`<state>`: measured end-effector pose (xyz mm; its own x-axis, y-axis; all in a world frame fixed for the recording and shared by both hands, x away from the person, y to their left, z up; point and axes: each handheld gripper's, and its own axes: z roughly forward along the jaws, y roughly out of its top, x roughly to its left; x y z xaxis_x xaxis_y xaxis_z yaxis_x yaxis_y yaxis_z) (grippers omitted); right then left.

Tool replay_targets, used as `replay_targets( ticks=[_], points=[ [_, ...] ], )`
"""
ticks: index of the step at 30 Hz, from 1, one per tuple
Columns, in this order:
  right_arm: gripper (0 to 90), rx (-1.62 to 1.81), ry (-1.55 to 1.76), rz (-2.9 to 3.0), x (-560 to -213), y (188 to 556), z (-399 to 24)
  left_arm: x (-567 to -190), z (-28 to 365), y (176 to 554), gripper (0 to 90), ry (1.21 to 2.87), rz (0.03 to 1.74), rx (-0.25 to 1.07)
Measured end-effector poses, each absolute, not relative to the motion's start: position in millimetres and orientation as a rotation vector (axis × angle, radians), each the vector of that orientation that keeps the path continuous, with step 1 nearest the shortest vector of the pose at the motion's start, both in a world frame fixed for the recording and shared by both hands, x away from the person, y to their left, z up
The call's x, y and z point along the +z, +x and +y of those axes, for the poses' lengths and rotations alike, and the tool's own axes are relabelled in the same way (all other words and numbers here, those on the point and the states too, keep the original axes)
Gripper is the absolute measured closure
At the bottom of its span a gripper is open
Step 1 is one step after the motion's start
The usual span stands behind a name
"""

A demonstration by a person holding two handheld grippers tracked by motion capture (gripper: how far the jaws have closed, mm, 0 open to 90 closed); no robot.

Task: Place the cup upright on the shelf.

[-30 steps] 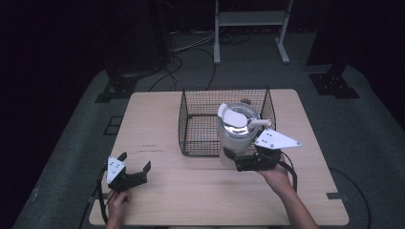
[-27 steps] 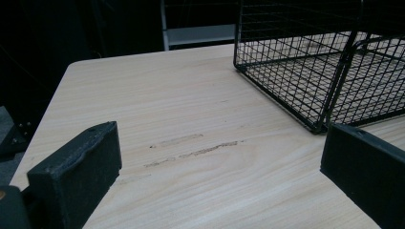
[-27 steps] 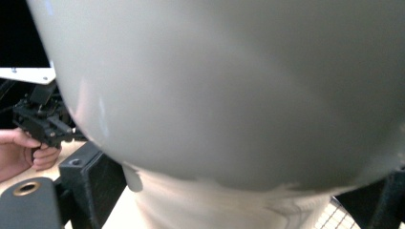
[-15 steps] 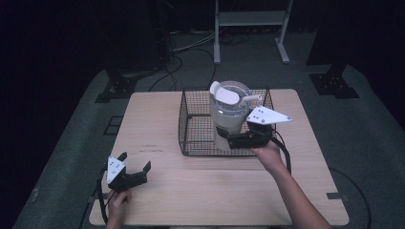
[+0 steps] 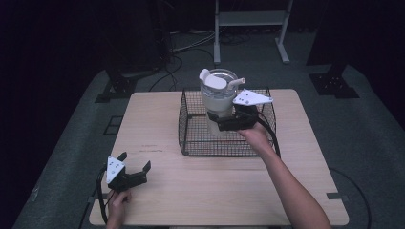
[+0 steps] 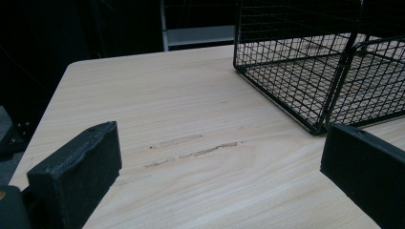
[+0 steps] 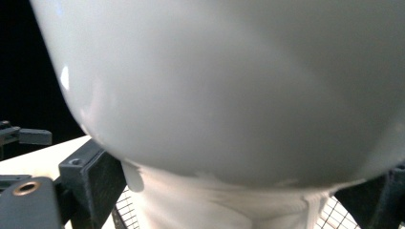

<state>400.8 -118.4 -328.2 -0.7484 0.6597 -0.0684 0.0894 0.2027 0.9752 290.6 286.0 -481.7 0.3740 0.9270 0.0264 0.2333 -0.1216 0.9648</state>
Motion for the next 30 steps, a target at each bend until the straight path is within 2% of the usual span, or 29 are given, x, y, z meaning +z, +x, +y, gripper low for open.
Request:
replay_targets(
  ticks=[30],
  points=[
    [8.4,1.546,0.789,2.061,-350,475,-91,-482,287,290,0.0,1.594,1.054,0.839]
  ],
)
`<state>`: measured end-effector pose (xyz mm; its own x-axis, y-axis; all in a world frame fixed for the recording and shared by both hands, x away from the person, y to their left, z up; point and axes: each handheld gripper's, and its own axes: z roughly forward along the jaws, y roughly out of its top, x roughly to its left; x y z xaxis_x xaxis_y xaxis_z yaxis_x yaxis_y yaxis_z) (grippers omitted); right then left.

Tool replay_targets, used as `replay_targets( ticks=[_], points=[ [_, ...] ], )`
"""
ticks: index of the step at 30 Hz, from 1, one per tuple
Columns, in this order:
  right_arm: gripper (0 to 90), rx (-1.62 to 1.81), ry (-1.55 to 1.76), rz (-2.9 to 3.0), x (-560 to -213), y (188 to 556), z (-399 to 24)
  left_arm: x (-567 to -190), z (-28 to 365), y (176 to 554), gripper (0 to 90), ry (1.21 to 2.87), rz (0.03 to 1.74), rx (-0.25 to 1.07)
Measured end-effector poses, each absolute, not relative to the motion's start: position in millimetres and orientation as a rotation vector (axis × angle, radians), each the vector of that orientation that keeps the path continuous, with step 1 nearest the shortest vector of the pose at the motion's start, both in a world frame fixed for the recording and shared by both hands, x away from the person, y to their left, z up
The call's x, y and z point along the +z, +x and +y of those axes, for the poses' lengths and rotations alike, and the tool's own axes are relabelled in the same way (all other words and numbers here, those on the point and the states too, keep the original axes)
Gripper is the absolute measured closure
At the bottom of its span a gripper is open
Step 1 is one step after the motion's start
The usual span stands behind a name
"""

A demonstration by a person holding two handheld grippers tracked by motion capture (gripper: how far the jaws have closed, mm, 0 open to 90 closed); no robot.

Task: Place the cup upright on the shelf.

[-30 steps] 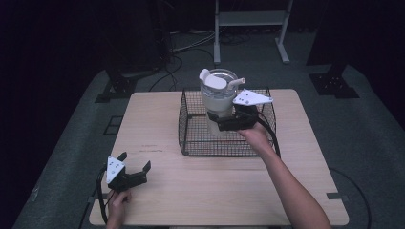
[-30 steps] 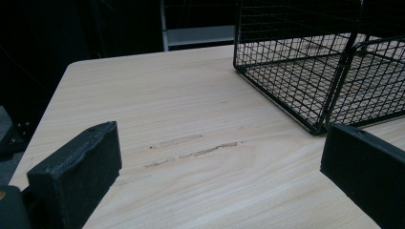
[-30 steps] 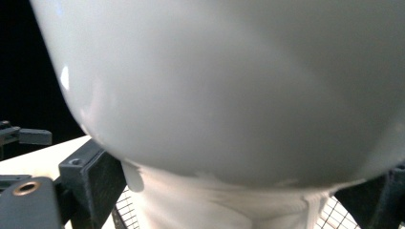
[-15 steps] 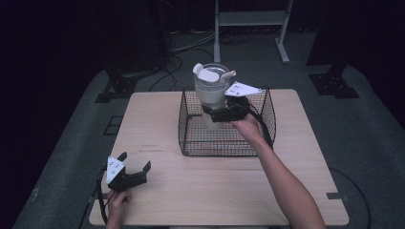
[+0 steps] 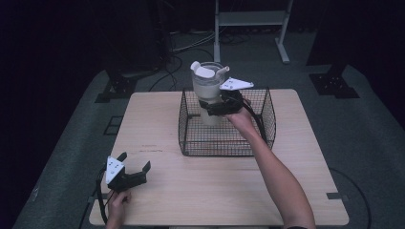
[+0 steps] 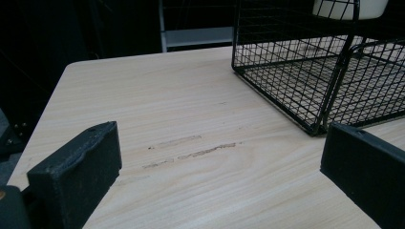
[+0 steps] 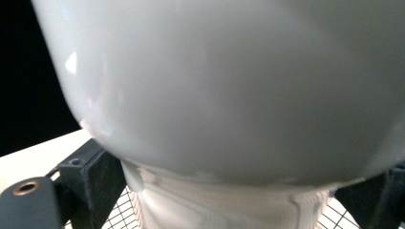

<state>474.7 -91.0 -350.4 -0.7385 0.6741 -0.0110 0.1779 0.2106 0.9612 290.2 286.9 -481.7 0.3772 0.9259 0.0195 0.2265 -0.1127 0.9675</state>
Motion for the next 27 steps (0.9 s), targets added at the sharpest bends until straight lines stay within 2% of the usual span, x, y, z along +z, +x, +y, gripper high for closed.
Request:
replay_targets(
  ticks=[27],
  points=[
    [8.3,1.471,0.850,2.167,-394,504,-78,-482,291,290,0.0,1.571,1.065,0.817]
  ],
)
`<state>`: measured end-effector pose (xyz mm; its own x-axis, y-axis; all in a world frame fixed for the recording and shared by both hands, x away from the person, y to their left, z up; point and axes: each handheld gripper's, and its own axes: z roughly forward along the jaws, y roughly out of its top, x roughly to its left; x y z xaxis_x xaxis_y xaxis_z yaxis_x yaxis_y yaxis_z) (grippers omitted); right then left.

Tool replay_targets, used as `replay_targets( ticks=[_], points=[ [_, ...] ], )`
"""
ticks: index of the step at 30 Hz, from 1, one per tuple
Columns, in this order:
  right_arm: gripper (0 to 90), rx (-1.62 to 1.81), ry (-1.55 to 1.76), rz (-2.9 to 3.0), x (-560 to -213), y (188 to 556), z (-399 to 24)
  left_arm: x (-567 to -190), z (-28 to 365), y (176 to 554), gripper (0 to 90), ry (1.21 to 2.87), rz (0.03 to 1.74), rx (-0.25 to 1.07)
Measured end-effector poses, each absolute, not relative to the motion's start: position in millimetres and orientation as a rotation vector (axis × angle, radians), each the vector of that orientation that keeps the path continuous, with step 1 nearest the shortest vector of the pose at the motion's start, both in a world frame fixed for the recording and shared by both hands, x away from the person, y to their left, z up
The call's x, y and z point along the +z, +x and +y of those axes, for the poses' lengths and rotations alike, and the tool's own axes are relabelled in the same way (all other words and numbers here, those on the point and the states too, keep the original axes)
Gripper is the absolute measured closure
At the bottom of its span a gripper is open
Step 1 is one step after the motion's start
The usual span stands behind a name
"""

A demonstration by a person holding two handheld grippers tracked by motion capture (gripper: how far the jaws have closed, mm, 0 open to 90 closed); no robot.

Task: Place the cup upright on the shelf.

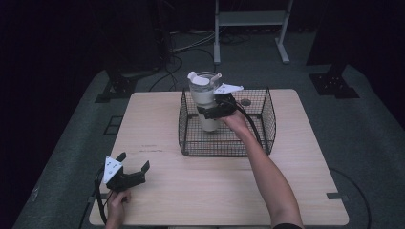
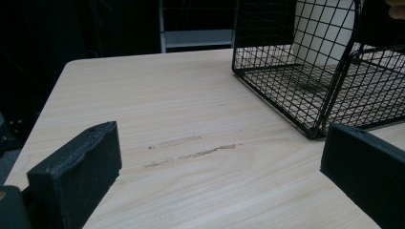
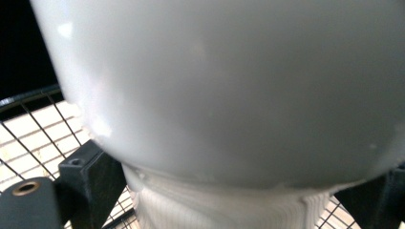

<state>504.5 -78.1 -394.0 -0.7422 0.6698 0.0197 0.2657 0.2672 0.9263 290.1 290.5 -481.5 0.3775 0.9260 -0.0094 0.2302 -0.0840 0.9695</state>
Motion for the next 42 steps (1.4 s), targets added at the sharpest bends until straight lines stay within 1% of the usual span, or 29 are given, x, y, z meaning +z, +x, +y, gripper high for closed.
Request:
replay_targets(
  ticks=[13,19,25,31,42],
  points=[
    [8.3,1.411,0.848,2.289,-411,509,-66,-481,290,289,0.0,1.578,1.055,0.820],
    [8.3,1.381,0.788,2.346,-415,510,-63,-481,290,289,0.0,1.580,1.055,0.820],
    [8.1,1.400,0.729,2.360,-417,509,-70,-481,289,289,0.0,1.577,1.056,0.817],
    [8.0,1.460,0.723,2.355,-422,509,-86,-482,289,288,0.0,1.576,1.054,0.821],
    [7.8,1.456,0.673,2.368,-424,508,-90,-482,289,288,0.0,1.572,1.057,0.820]
  ],
)
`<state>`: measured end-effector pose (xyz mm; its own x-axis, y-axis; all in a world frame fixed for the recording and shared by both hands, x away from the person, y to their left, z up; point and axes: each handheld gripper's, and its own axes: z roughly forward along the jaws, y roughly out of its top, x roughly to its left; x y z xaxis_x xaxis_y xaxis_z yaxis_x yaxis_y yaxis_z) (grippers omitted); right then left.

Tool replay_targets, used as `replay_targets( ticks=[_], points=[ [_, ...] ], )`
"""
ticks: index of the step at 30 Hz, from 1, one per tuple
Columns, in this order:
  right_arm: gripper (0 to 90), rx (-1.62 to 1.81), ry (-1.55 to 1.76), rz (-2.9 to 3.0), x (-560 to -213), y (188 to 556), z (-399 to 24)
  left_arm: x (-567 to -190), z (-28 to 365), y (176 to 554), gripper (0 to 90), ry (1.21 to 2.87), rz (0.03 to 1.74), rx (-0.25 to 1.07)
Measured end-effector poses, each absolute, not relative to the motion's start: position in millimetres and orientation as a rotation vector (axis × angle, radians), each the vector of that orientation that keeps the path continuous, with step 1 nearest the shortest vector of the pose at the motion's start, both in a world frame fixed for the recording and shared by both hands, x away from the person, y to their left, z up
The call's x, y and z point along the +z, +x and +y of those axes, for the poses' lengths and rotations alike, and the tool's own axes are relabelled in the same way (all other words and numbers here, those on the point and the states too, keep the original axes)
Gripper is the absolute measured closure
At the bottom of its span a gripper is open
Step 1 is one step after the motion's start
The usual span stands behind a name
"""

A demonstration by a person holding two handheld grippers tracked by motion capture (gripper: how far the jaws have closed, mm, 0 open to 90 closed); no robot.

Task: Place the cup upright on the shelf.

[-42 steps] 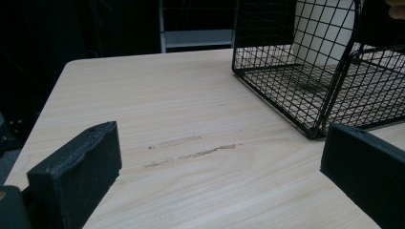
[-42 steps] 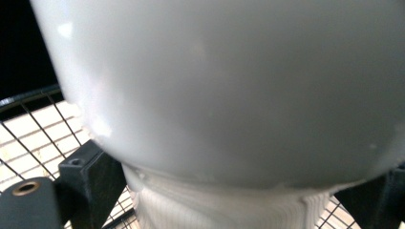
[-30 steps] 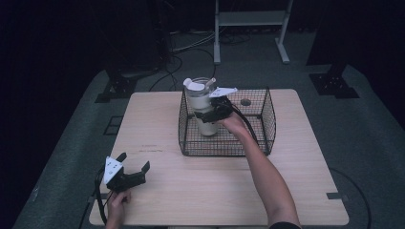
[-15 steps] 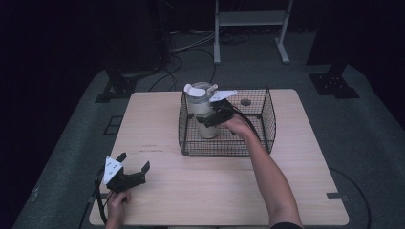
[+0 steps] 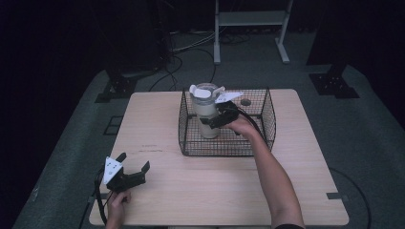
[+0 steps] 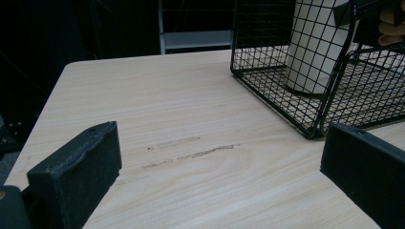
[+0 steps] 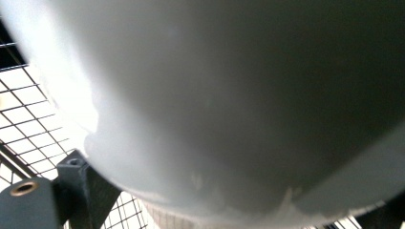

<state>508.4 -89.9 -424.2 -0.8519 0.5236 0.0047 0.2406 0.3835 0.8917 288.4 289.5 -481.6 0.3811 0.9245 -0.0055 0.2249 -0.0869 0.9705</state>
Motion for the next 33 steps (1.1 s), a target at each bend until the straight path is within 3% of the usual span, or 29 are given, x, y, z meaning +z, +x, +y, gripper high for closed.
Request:
replay_targets(
  ticks=[33],
  points=[
    [8.6,1.345,0.710,2.400,-416,492,-109,-482,288,289,0.0,1.583,1.058,0.830]
  ],
)
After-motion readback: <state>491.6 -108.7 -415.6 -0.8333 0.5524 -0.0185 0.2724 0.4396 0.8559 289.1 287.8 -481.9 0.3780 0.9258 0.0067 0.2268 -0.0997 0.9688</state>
